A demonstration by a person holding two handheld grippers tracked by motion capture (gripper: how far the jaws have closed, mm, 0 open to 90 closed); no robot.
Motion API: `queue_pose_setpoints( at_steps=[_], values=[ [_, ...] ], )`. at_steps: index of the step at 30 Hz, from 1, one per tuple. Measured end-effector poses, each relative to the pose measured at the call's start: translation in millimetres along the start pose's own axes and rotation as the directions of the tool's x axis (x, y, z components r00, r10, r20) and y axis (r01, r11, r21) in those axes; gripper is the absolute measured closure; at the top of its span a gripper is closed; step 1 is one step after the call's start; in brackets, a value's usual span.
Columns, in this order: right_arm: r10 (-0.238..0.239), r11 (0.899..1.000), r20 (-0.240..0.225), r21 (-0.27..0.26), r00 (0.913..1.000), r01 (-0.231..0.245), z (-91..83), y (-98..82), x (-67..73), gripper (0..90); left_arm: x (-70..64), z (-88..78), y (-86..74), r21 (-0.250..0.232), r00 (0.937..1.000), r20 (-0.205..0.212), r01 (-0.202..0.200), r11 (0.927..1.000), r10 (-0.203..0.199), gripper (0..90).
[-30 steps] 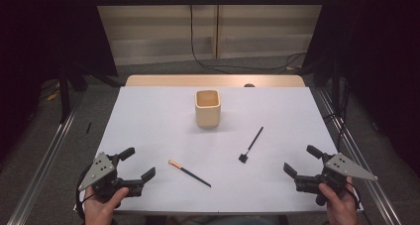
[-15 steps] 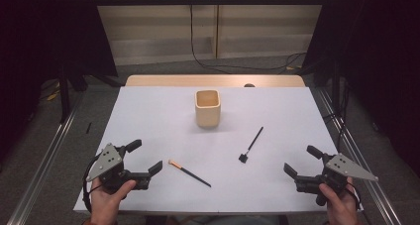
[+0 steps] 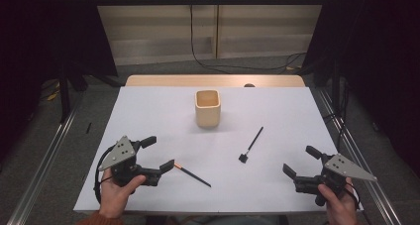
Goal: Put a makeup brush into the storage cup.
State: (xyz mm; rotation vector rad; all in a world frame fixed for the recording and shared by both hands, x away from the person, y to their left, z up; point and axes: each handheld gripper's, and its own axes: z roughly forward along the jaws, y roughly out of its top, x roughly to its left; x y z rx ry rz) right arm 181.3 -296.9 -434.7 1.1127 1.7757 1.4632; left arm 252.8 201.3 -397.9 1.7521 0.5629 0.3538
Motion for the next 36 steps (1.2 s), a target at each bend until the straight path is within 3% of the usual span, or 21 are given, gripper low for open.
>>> queue_pose_setpoints(
  at_steps=[5,8,15,21,27,32,36],
  values=[
    [0.0,1.0,-0.004,0.004,1.0,0.0,0.7,0.0,0.3,0.0,0.8,8.3,5.7,0.012,0.9998,0.012,-0.013,0.9999,0.012,6.0],
    [0.0,1.0,-0.005,0.004,1.0,0.0,0.6,0.0,0.4,0.0,2.5,12.3,9.1,0.032,0.9992,0.039,0.005,0.9995,-0.006,6.0],
    [-0.006,1.0,-0.015,0.008,0.9999,0.006,1.4,-0.1,2.0,0.0,7.3,19.5,12.8,0.043,0.9994,0.033,-0.007,0.999,0.006,5.9],
    [-0.003,1.0,-0.013,0.008,0.9999,0.003,2.0,-0.4,0.8,0.0,12.2,25.9,11.6,0.082,0.9988,0.041,0.024,0.9964,-0.028,5.3],
    [-0.004,1.0,-0.016,0.01,0.9999,0.004,2.4,-0.3,1.0,0.0,13.2,29.8,16.0,0.11,0.9981,0.062,-0.01,0.9939,0.003,5.0],
    [-0.004,1.0,-0.018,0.011,0.9998,0.004,2.7,-0.3,1.0,0.0,13.8,32.5,21.0,0.151,0.9951,0.09,-0.053,0.9872,0.04,5.0],
    [-0.004,1.0,-0.019,0.012,0.9998,0.005,2.7,-0.4,1.1,0.0,16.8,35.2,21.7,0.176,0.9944,0.097,-0.057,0.9827,0.04,4.1]
  ],
)
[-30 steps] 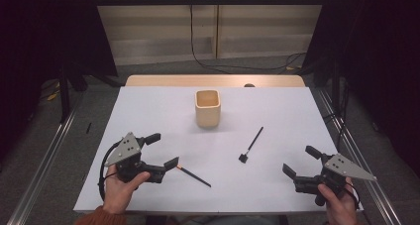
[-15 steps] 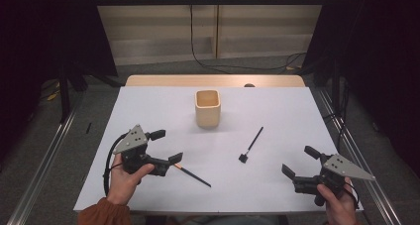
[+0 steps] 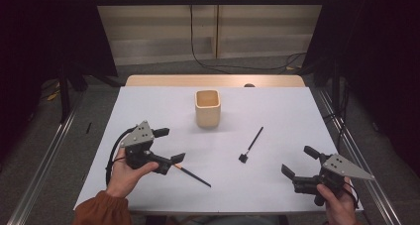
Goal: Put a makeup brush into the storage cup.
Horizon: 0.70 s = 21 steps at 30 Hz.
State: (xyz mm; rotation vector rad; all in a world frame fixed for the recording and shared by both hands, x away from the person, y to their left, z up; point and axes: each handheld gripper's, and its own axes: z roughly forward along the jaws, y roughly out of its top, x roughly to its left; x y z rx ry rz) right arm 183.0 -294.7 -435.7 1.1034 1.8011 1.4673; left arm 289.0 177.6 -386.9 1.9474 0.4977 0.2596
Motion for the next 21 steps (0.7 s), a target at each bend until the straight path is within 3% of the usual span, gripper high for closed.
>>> queue_pose_setpoints(
  at_steps=[11,21],
  values=[
    [0.0,1.0,-0.003,0.002,1.0,0.0,0.3,0.0,0.3,0.0,5.0,3.9,9.9,0.074,0.9992,0.039,-0.015,0.9971,0.013,4.6],
    [-0.002,1.0,-0.009,0.008,1.0,0.002,0.9,-0.3,0.4,0.0,7.3,15.2,11.2,0.184,0.9973,0.068,-0.042,0.982,0.03,6.6]
  ],
)
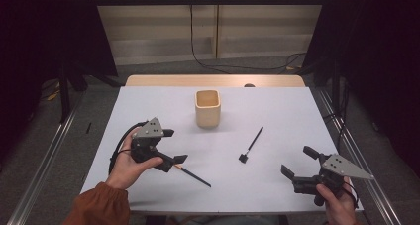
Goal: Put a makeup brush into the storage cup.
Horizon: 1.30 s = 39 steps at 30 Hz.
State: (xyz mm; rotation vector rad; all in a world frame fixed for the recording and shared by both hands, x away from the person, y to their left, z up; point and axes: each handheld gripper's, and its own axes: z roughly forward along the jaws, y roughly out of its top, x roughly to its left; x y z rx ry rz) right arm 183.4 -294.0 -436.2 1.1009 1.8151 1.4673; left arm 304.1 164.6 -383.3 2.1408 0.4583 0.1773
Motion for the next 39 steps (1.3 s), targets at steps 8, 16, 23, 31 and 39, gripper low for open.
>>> queue_pose_setpoints(
  at_steps=[8,16,23,31,39],
  values=[
    [0.002,1.0,-0.001,0.002,1.0,-0.002,0.6,0.0,0.1,0.0,5.4,6.3,0.7,0.075,0.9998,0.018,-0.014,0.9971,0.013,5.9],
    [0.004,1.0,-0.002,0.007,1.0,-0.004,1.0,-0.2,0.4,0.0,10.9,15.1,0.3,0.166,0.9984,0.048,-0.037,0.9853,0.03,6.9],
    [0.007,1.0,-0.009,0.014,0.9999,-0.007,2.0,-0.6,0.2,0.0,14.8,21.2,3.7,0.24,0.9949,0.082,-0.077,0.9676,0.059,5.7],
    [0.003,1.0,-0.015,0.016,0.9999,-0.003,2.3,-0.8,0.3,0.0,16.5,28.9,0.7,0.31,0.9899,0.109,-0.12,0.9431,0.09,5.7],
    [0.011,1.0,-0.022,0.026,0.9997,-0.01,3.8,-1.0,1.2,0.0,19.4,40.5,-2.5,0.364,0.9845,0.136,-0.153,0.9186,0.11,5.5]
  ],
)
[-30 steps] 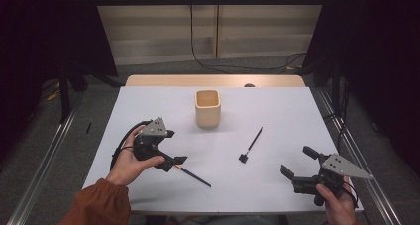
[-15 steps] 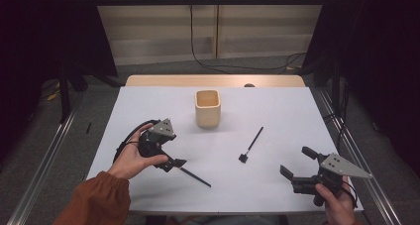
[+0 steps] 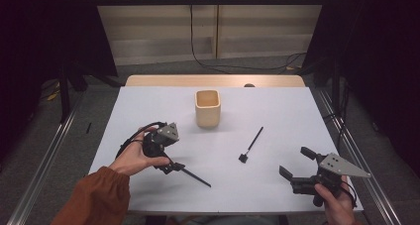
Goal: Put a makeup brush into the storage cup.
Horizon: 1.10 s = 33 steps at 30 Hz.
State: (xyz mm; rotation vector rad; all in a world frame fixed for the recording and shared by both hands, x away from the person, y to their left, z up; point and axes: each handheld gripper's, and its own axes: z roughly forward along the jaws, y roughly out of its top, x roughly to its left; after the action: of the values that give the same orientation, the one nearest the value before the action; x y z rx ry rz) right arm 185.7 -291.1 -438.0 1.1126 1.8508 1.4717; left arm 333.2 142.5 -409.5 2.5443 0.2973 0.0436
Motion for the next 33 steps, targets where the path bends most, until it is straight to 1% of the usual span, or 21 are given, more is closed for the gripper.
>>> queue_pose_setpoints(
  at_steps=[2,6,8,10,15,16,17,18,20,21,22,23,24,25,26,27,28,29,30,31,33],
  values=[
    [-0.005,1.0,-0.004,0.001,1.0,0.005,-0.3,-0.1,0.2,0.0,-0.9,4.1,1.2,0.038,0.9992,0.021,-0.036,0.9986,0.035,5.8],
    [-0.004,1.0,-0.005,0.003,1.0,0.004,0.3,-0.4,-0.4,0.0,-2.6,11.4,3.5,0.085,0.9979,0.03,-0.059,0.9946,0.057,5.0],
    [-0.007,1.0,-0.006,0.004,1.0,0.007,0.1,-0.4,-0.1,0.0,-3.2,14.9,3.2,0.096,0.9973,0.023,-0.072,0.9928,0.07,5.9],
    [-0.009,1.0,-0.01,0.005,0.9999,0.009,-0.6,-0.3,0.4,0.0,-3.0,17.8,2.3,0.114,0.9964,0.037,-0.079,0.9903,0.076,6.4],
    [-0.007,1.0,-0.01,0.005,0.9999,0.007,0.0,-0.4,0.3,0.0,-2.2,20.0,1.2,0.12,0.9952,0.056,-0.087,0.9889,0.081,13.1],
    [-0.005,1.0,-0.009,0.004,0.9999,0.005,0.1,-0.4,0.5,0.0,-1.6,20.5,1.2,0.136,0.9935,0.057,-0.105,0.9852,0.098,15.9],
    [-0.006,1.0,-0.01,0.004,0.9999,0.006,0.1,-0.4,0.5,0.0,-2.6,22.6,0.4,0.141,0.9941,0.062,-0.096,0.9853,0.088,16.7],
    [-0.006,1.0,-0.01,0.005,0.9999,0.006,0.1,-0.4,0.6,0.0,-2.2,24.1,0.2,0.154,0.9924,0.073,-0.109,0.982,0.099,19.3],
    [-0.009,1.0,-0.01,0.005,0.9999,0.009,0.1,-0.5,0.4,0.0,-2.7,27.2,0.3,0.184,0.9911,0.076,-0.122,0.9754,0.109,22.3],
    [-0.008,1.0,-0.011,0.008,0.9999,0.008,0.1,-0.5,0.5,0.0,-2.9,27.9,0.8,0.184,0.9912,0.063,-0.126,0.9748,0.116,22.9],
    [-0.008,1.0,-0.012,0.011,0.9999,0.008,0.1,-0.5,0.6,0.0,-3.9,28.9,1.2,0.182,0.9922,0.069,-0.114,0.9767,0.103,23.0],
    [-0.009,1.0,-0.013,0.012,0.9999,0.009,0.3,-0.5,0.6,0.0,-4.2,29.9,1.6,0.19,0.9896,0.078,-0.134,0.9727,0.121,26.2],
    [-0.011,1.0,-0.013,0.013,0.9999,0.011,0.6,-0.6,0.6,0.0,-4.5,31.4,1.6,0.192,0.9884,0.075,-0.144,0.9707,0.132,29.3],
    [-0.009,1.0,-0.014,0.014,0.9999,0.009,0.9,-0.7,0.7,0.0,-4.3,32.7,1.6,0.203,0.9874,0.08,-0.15,0.9676,0.136,29.3],
    [-0.011,1.0,-0.016,0.015,0.9998,0.011,1.0,-0.7,0.7,0.0,-5.3,34.3,1.2,0.202,0.9875,0.081,-0.149,0.968,0.135,31.9],
    [-0.012,1.0,-0.017,0.014,0.9998,0.012,0.8,-0.7,0.9,0.0,-4.8,35.2,1.4,0.214,0.9848,0.085,-0.166,0.9626,0.151,33.0],
    [-0.012,1.0,-0.016,0.013,0.9998,0.012,0.6,-0.6,1.0,0.0,-5.8,36.5,1.2,0.214,0.985,0.09,-0.164,0.963,0.147,33.6],
    [-0.009,1.0,-0.015,0.013,0.9998,0.009,0.7,-0.6,1.0,0.0,-5.2,37.0,1.3,0.22,0.9824,0.093,-0.179,0.9589,0.162,35.2],
    [-0.01,1.0,-0.016,0.014,0.9998,0.01,0.6,-0.7,0.8,0.0,-5.5,37.8,0.9,0.222,0.9834,0.094,-0.173,0.9596,0.156,36.1],
    [-0.01,1.0,-0.015,0.014,0.9998,0.01,0.8,-0.7,0.7,0.0,-5.2,38.4,0.7,0.227,0.9826,0.091,-0.179,0.9573,0.162,39.6],
    [-0.011,1.0,-0.016,0.015,0.9998,0.011,0.9,-0.7,0.9,0.0,-4.2,39.9,0.0,0.238,0.9813,0.096,-0.185,0.9534,0.167,42.1]
  ],
)
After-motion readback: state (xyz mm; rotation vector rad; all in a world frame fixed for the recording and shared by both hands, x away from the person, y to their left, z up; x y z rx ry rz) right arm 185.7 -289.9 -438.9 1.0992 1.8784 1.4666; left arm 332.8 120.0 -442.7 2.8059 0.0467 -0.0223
